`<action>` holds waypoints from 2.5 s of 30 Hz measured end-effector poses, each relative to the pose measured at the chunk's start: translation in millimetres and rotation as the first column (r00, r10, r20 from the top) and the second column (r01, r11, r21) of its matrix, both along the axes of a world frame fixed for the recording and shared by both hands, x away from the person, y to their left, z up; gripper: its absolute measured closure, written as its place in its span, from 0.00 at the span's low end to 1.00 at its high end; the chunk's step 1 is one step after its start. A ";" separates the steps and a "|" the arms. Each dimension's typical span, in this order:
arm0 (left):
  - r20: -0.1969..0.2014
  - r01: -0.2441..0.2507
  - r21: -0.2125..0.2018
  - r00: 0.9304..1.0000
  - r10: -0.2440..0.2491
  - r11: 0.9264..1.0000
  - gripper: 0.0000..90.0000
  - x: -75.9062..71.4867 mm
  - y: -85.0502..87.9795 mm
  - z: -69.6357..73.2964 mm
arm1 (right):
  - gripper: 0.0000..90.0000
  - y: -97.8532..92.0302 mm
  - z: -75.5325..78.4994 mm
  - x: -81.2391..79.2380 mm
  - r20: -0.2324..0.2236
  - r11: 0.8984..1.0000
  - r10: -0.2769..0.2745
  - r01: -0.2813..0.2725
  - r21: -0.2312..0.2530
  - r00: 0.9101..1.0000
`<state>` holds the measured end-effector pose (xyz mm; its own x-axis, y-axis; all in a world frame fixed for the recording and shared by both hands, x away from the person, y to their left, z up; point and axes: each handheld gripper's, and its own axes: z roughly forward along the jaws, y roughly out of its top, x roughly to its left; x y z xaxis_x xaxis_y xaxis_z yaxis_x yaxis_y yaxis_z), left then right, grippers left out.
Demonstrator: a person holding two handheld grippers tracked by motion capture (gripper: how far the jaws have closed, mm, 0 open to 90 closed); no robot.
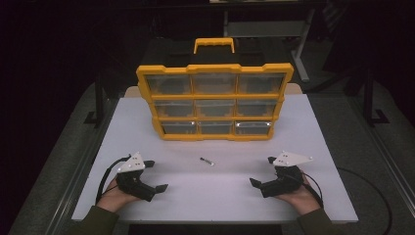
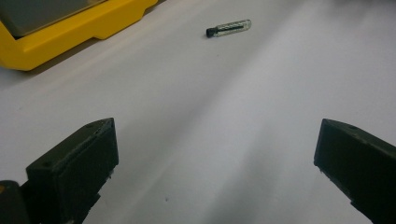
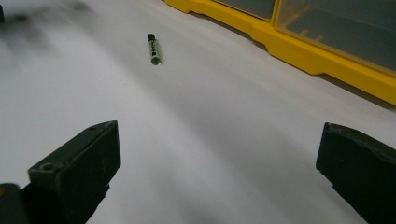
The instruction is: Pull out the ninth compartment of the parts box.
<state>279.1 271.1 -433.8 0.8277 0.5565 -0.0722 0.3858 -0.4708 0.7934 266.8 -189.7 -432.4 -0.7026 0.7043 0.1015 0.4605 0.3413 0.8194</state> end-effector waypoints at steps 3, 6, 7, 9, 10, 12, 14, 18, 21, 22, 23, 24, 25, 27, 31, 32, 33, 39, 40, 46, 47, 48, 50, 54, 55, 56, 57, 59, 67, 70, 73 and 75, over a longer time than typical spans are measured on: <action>0.000 -0.005 -0.001 1.000 0.005 1.000 0.00 -0.1 0.1 -0.2 | 0.00 -0.4 -0.3 -0.1 -0.006 1.000 -0.002 0.002 0.002 1.000; -0.004 -0.004 -0.008 1.000 0.004 1.000 0.00 -0.5 -0.1 0.2 | 0.00 -0.5 -0.4 0.4 -0.005 1.000 -0.006 0.006 0.004 1.000; -0.004 -0.004 -0.008 1.000 0.004 1.000 0.00 -0.5 -0.1 0.2 | 0.00 -0.5 -0.4 0.4 -0.005 1.000 -0.006 0.006 0.004 1.000; -0.009 0.001 -0.009 1.000 -0.001 1.000 0.00 -0.8 -0.7 -0.3 | 0.00 0.2 -0.3 1.2 -0.008 1.000 -0.010 0.010 0.013 1.000; -0.010 0.002 -0.010 1.000 -0.002 1.000 0.00 -0.5 -0.5 -0.4 | 0.00 0.2 -0.4 1.8 -0.006 1.000 -0.006 0.006 0.015 1.000; -0.007 0.002 -0.017 1.000 -0.003 1.000 0.00 0.5 -0.3 -0.5 | 0.00 1.1 -0.3 3.0 -0.004 1.000 -0.004 0.004 0.018 1.000; -0.012 -0.003 -0.022 1.000 0.003 1.000 0.00 0.3 -0.4 -0.6 | 0.00 2.0 0.0 3.8 -0.004 1.000 -0.002 0.002 0.015 1.000; -0.015 0.001 -0.019 1.000 -0.002 1.000 0.00 0.4 -0.8 -1.3 | 0.00 2.7 0.8 4.4 0.001 1.000 0.000 0.000 0.025 1.000; -0.015 0.006 -0.019 1.000 -0.006 1.000 0.00 0.5 -1.4 -1.4 | 0.00 3.4 1.3 4.9 0.005 1.000 0.002 -0.002 0.027 1.000; -0.016 0.006 -0.019 1.000 -0.006 1.000 0.00 0.6 -1.5 -1.6 | 0.00 3.7 1.6 5.3 0.006 1.000 0.002 -0.002 0.029 1.000; -0.018 0.003 -0.020 1.000 -0.003 1.000 0.00 0.6 -1.9 -2.0 | 0.00 4.0 1.8 5.5 0.005 1.000 0.002 -0.002 0.029 1.000; -0.019 0.007 -0.017 1.000 -0.007 1.000 0.00 0.5 -1.9 -2.0 | 0.00 4.5 1.6 6.2 0.007 1.000 0.002 -0.003 0.029 1.000; -0.021 0.010 -0.019 1.000 -0.010 1.000 0.00 0.0 -2.4 -2.1 | 0.00 5.1 1.7 6.3 0.007 1.000 0.002 -0.002 0.030 1.000; -0.013 0.010 -0.019 1.000 -0.010 1.000 0.00 0.3 -2.7 -1.9 | 0.00 6.4 1.6 7.1 0.011 1.000 0.008 -0.008 0.028 1.000; -0.014 0.002 -0.019 1.000 -0.002 1.000 0.00 0.8 -2.4 -2.4 | 0.00 9.3 2.3 10.1 0.014 1.000 0.009 -0.010 0.024 1.000; -0.016 0.003 -0.018 1.000 -0.003 1.000 0.00 1.3 -1.7 -2.2 | 0.00 9.7 2.5 11.3 0.016 1.000 0.013 -0.013 0.025 1.000; -0.017 0.003 -0.022 1.000 -0.004 1.000 0.00 1.4 -1.8 -2.2 | 0.00 10.3 2.8 12.5 0.018 1.000 0.010 -0.011 0.025 1.000; -0.024 0.007 -0.019 1.000 -0.007 1.000 0.00 1.1 -2.7 -3.0 | 0.00 15.1 2.9 17.5 0.015 1.000 0.020 -0.021 0.021 1.000; -0.025 0.006 -0.019 1.000 -0.007 1.000 0.00 1.2 -2.6 -3.0 | 0.00 15.8 3.0 18.3 0.017 0.999 0.024 -0.024 0.023 1.000; -0.027 0.015 -0.015 1.000 -0.016 1.000 0.00 1.3 -3.4 -3.5 | 0.00 17.8 1.9 23.2 0.007 0.999 0.026 -0.026 0.041 1.000; -0.024 0.016 -0.016 1.000 -0.016 1.000 0.00 1.1 -3.5 -3.5 | 0.00 18.2 1.9 23.8 0.007 0.999 0.026 -0.026 0.038 1.000; -0.023 0.017 -0.017 1.000 -0.018 1.000 0.00 1.0 -3.5 -3.3 | 0.00 18.7 2.0 24.1 0.008 0.999 0.027 -0.027 0.037 1.000; -0.021 0.019 -0.018 1.000 -0.020 1.000 0.00 0.9 -3.4 -3.1 | 0.00 19.6 1.8 24.8 0.012 0.999 0.028 -0.028 0.036 1.000; -0.022 0.014 -0.026 1.000 -0.015 1.000 0.00 0.4 -3.5 -3.4 | 0.00 20.6 1.9 25.5 0.011 0.999 0.030 -0.031 0.032 0.999; -0.022 0.014 -0.026 1.000 -0.015 1.000 0.00 0.4 -3.5 -3.4 | 0.00 20.8 2.0 25.8 0.009 0.999 0.029 -0.030 0.033 1.000; -0.017 0.016 -0.022 1.000 -0.016 1.000 0.00 0.2 -3.4 -3.6 | 0.00 20.7 2.0 26.6 0.014 0.999 0.030 -0.030 0.035 0.999; -0.018 0.015 -0.021 1.000 -0.016 1.000 0.00 0.1 -3.6 -4.0 | 0.00 20.8 1.9 27.0 0.016 0.999 0.028 -0.029 0.036 0.999; -0.022 0.014 -0.021 1.000 -0.015 1.000 0.00 -0.2 -3.9 -4.6 | 0.00 21.2 1.4 27.9 0.015 0.999 0.026 -0.026 0.034 1.000; -0.025 0.016 -0.017 1.000 -0.017 1.000 0.00 0.3 -4.0 -5.7 | 0.00 23.0 2.4 32.7 0.019 0.999 0.026 -0.027 0.033 0.999; -0.026 0.017 -0.023 1.000 -0.017 1.000 0.00 0.1 -4.2 -5.4 | 0.00 22.7 2.3 33.8 0.014 0.999 0.025 -0.026 0.037 1.000; -0.024 0.021 -0.018 0.999 -0.022 1.000 0.00 0.3 -4.6 -5.9 | 0.00 23.4 2.3 34.6 0.014 0.999 0.021 -0.022 0.041 1.000; -0.027 0.021 -0.021 0.999 -0.021 1.000 0.00 0.1 -5.0 -6.2 | 0.00 23.7 2.4 35.4 0.017 0.999 0.025 -0.026 0.039 1.000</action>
<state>279.2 266.2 -439.9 0.8368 0.5371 -0.1061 0.3976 -0.4629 0.7922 302.3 -166.0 -430.0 -0.7220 0.6819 0.1171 0.4387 0.3203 0.8396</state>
